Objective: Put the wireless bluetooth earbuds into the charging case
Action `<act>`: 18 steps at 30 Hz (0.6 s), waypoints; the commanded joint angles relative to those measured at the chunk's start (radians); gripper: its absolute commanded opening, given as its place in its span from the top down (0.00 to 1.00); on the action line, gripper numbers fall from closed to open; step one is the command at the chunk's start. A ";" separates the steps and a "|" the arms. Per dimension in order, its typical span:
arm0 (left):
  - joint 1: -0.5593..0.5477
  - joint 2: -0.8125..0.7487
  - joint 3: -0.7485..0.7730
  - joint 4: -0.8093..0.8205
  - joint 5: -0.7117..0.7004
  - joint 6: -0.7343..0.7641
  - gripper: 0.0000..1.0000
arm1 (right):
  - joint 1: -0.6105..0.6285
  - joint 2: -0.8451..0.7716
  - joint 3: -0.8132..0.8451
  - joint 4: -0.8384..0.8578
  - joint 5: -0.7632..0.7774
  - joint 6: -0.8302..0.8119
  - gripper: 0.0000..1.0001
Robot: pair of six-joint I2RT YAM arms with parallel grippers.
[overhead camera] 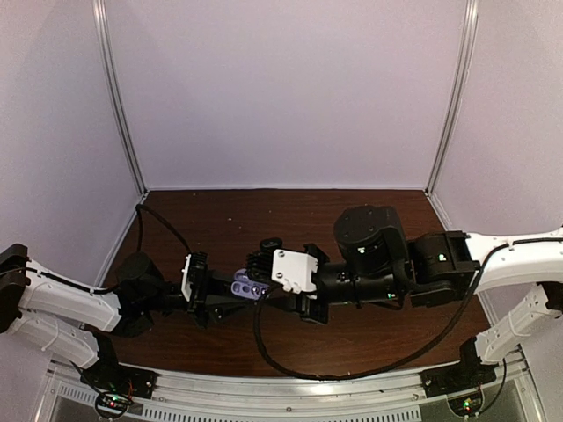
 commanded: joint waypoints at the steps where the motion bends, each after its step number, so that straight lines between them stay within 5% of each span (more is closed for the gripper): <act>1: -0.001 0.001 0.025 0.049 -0.005 0.004 1.00 | 0.004 -0.026 -0.025 0.021 0.050 0.015 0.61; 18: -0.001 -0.002 0.028 0.049 -0.001 0.004 1.00 | 0.006 0.026 -0.017 0.021 -0.001 -0.007 0.65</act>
